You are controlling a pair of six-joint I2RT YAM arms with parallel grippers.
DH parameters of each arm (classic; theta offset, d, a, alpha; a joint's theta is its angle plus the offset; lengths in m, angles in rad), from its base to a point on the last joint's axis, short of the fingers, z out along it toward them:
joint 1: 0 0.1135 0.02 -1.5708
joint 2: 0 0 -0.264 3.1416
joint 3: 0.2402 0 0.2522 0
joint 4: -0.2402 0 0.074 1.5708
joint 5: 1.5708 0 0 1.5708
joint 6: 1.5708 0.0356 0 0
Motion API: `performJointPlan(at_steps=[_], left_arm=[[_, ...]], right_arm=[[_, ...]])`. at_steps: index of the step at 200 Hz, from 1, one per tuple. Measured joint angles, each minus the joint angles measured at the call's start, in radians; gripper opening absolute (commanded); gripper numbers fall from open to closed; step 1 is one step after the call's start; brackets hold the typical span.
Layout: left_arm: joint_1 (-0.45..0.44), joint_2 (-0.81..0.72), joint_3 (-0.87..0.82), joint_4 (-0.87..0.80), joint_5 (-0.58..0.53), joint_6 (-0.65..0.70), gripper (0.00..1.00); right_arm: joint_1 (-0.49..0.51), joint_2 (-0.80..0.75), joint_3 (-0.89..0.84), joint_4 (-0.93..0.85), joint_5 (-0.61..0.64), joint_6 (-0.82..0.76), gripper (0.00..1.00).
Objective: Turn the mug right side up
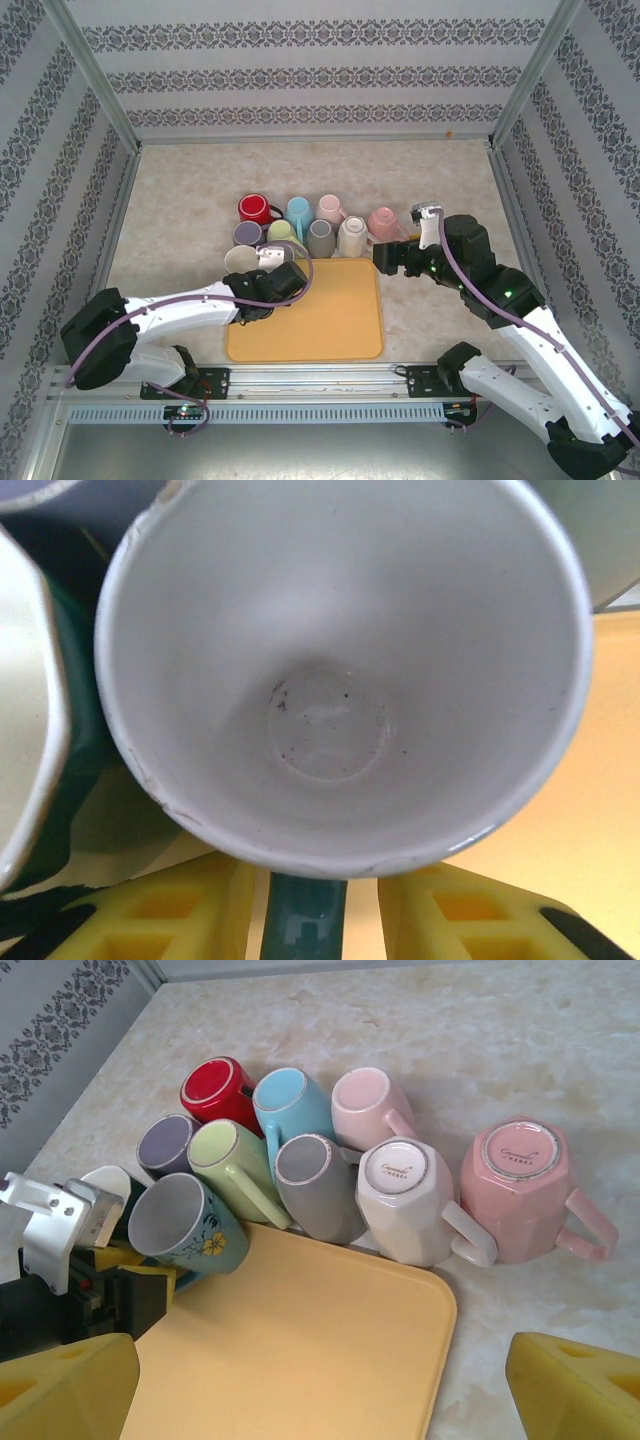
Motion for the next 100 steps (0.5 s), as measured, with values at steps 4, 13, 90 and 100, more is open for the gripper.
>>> performJointPlan(at_steps=[4, 13, 90, 100], left_arm=[[0.0, -0.007, 0.0, 0.0, 0.002, 0.0, 0.41], [0.0, -0.021, 0.0, 0.0, 0.003, 0.0, 0.42], [0.0, -0.146, 0.031, -0.066, 0.069, 0.031, 0.42], [0.0, -0.174, 0.048, -0.084, 0.086, 0.049, 0.42]], right_arm=[[0.0, 0.0, 0.0, 0.0, 0.0, 0.0, 0.95], [0.0, 0.002, 0.0, -0.001, 0.0, 0.0, 0.95], [0.005, 0.024, 0.034, -0.027, -0.005, -0.045, 0.97], [0.017, 0.032, 0.053, -0.041, -0.014, -0.065, 0.98]])
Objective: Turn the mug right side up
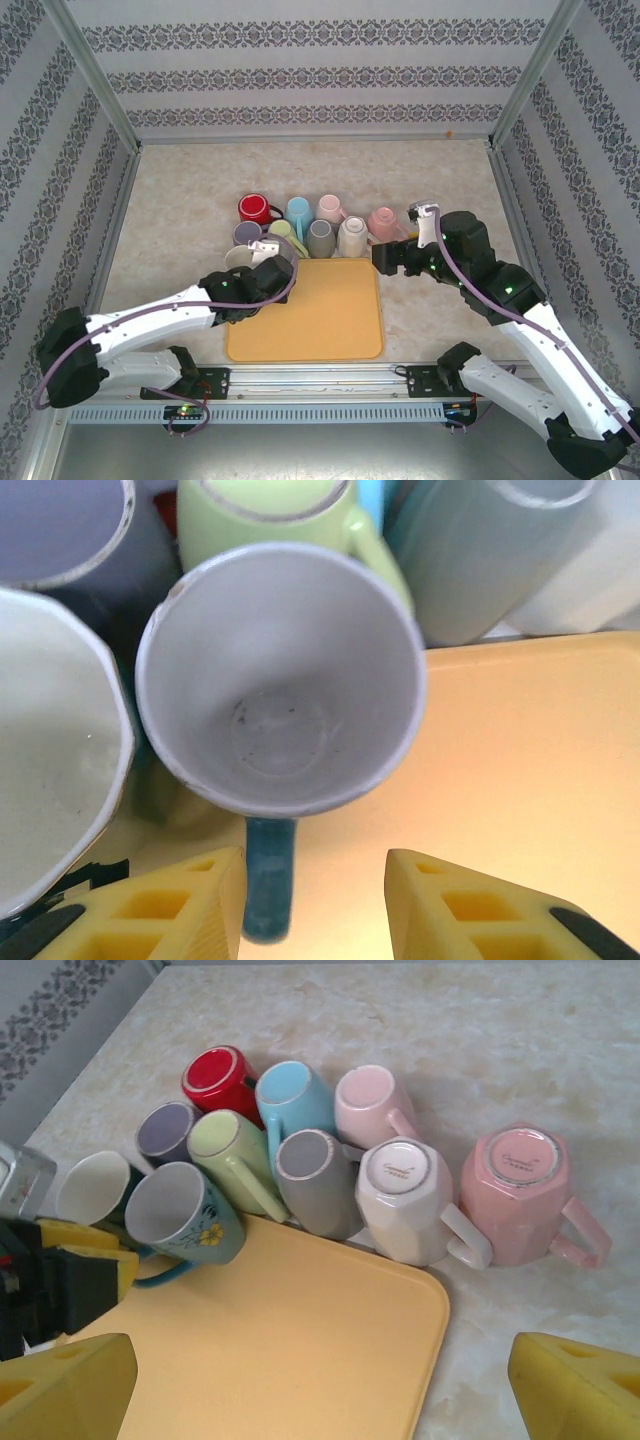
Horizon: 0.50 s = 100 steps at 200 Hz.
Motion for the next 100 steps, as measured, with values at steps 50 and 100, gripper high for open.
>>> performJointPlan(at_steps=[50, 100], left_arm=[[0.0, -0.126, 0.174, -0.135, 0.073, 0.155, 0.45], [0.17, -0.101, 0.364, -0.207, 0.339, 0.314, 0.45]], right_arm=[[0.108, 0.04, 0.054, -0.021, 0.035, -0.182, 0.98], [0.124, 0.261, 0.203, -0.067, 0.068, -0.447, 0.98]])
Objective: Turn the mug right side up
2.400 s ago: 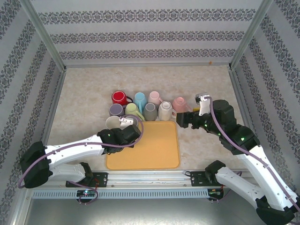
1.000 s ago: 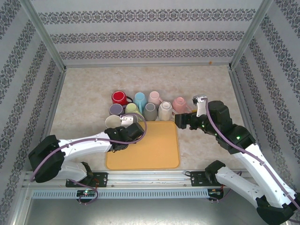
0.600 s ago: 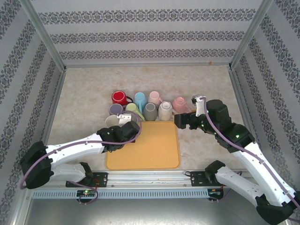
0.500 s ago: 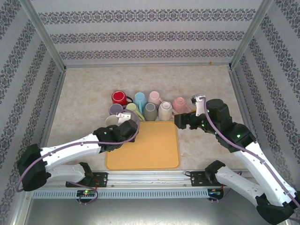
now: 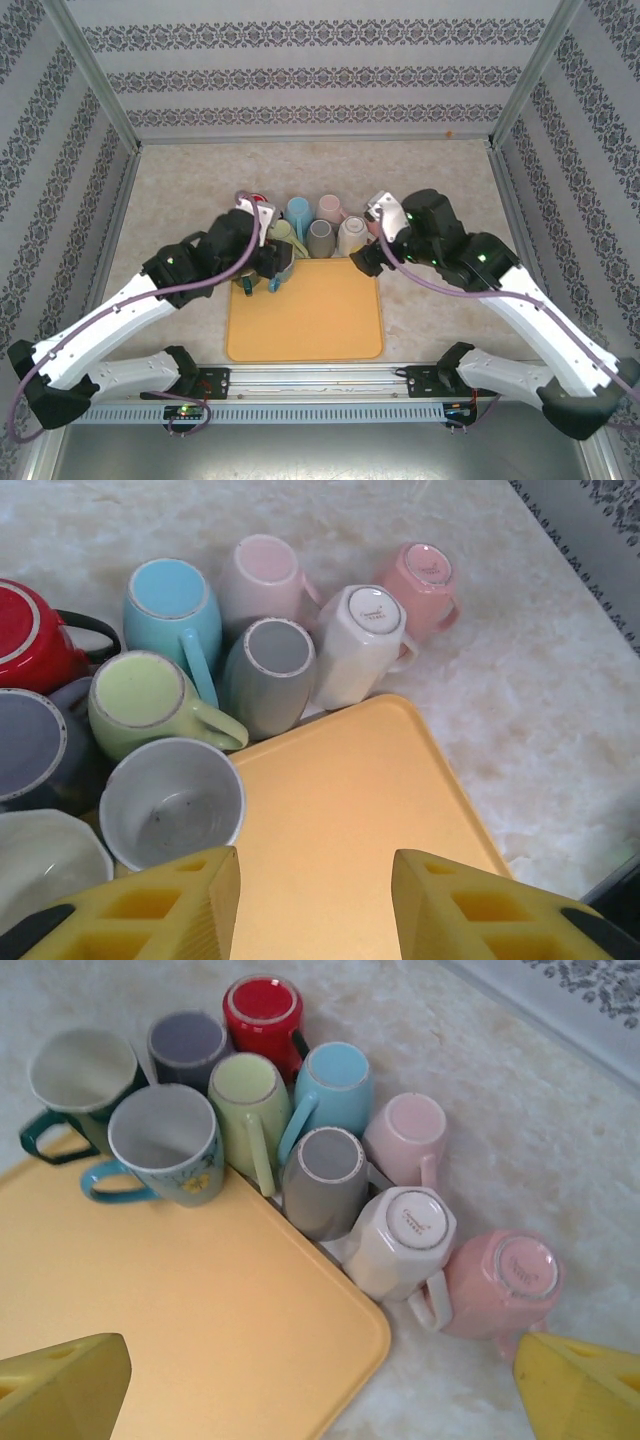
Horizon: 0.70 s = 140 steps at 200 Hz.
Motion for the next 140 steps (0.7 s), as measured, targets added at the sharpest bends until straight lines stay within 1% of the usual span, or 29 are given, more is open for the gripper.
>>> performJointPlan(at_steps=[10, 21, 35, 46, 60, 69, 84, 111, 124, 140], left_arm=[[0.054, 0.001, -0.006, -0.004, 0.045, 0.019, 0.45], [0.087, -0.001, -0.019, -0.003, 0.076, 0.039, 0.46], [0.098, -0.021, -0.046, -0.003, 0.103, 0.066, 0.47], [0.098, -0.051, -0.069, -0.002, 0.12, 0.087, 0.49], [0.098, -0.101, -0.1, 0.006, 0.125, 0.111, 0.49], [0.098, -0.133, -0.116, 0.012, 0.125, 0.127, 0.49], [0.098, -0.174, -0.138, 0.024, 0.125, 0.156, 0.49], [0.098, -0.214, -0.192, 0.066, 0.126, 0.192, 0.51], [0.098, -0.225, -0.226, 0.08, 0.13, 0.2, 0.51], [0.098, -0.224, -0.246, 0.088, 0.141, 0.205, 0.51]], right_arm=[[0.011, 0.055, 0.031, -0.003, 0.011, -0.063, 0.98], [0.023, 0.112, 0.058, -0.003, 0.022, -0.134, 0.97], [0.023, 0.18, 0.076, 0.002, 0.029, -0.229, 0.97], [0.018, 0.233, 0.086, -0.001, 0.035, -0.286, 0.93], [-0.016, 0.314, 0.138, -0.026, 0.016, -0.328, 0.88], [-0.05, 0.362, 0.177, -0.031, 0.008, -0.343, 0.87], [-0.101, 0.414, 0.217, -0.028, 0.013, -0.385, 0.9], [-0.153, 0.435, 0.219, -0.06, 0.018, -0.5, 0.95], [-0.179, 0.436, 0.219, -0.074, -0.011, -0.555, 0.97], [-0.209, 0.438, 0.219, -0.089, -0.051, -0.6, 0.98]])
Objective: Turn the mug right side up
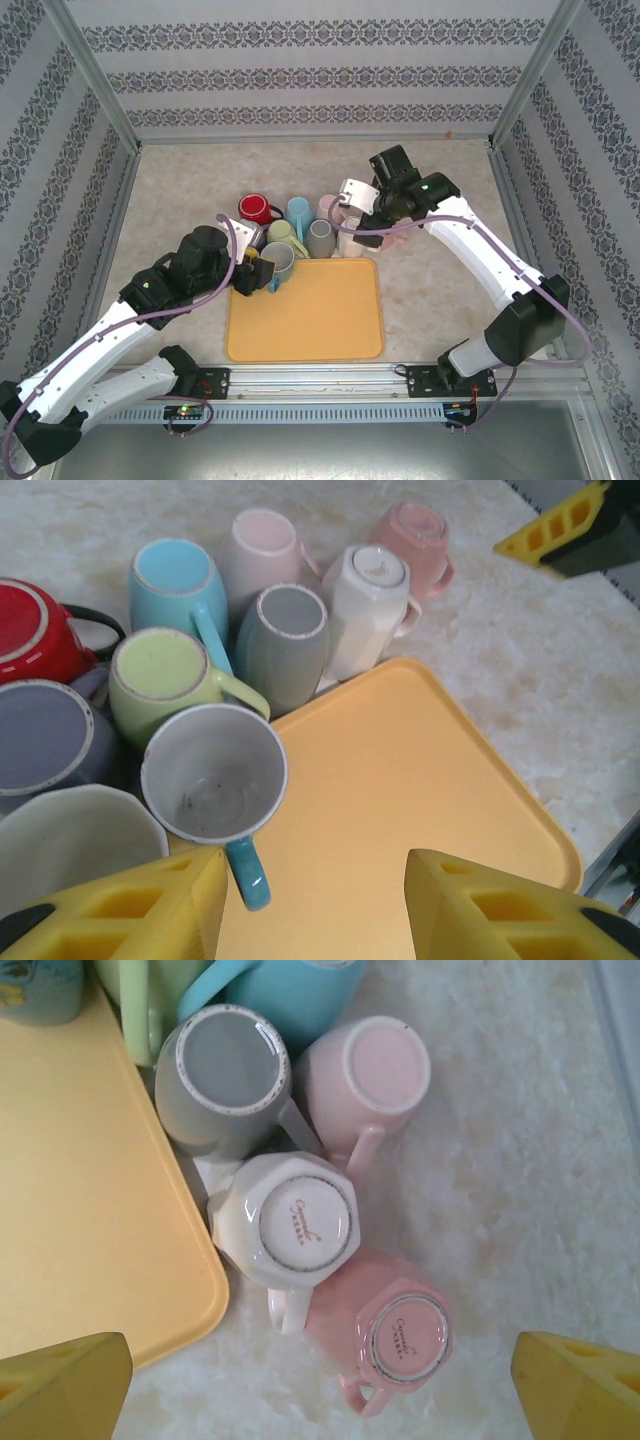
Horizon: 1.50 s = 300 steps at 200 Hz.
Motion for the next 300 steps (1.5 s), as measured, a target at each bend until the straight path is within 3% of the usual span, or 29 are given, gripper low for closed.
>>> performJointPlan(at_steps=[42, 115, 282, 300], left_arm=[[0.001, -0.011, -0.006, 0.021, 0.023, 0.003, 0.51], [0.001, -0.08, -0.01, 0.031, 0.021, 0.006, 0.52], [0.001, -0.08, -0.023, 0.043, 0.021, 0.01, 0.53], [0.001, -0.079, -0.025, 0.046, 0.02, 0.01, 0.53]], right_arm=[[-0.019, 0.098, 0.071, -0.043, -0.083, -0.021, 0.98], [-0.011, 0.303, 0.117, -0.051, -0.082, -0.006, 0.98], [-0.026, 0.471, 0.161, -0.044, -0.071, 0.048, 0.98], [-0.027, 0.478, 0.153, -0.037, -0.069, 0.046, 0.94]])
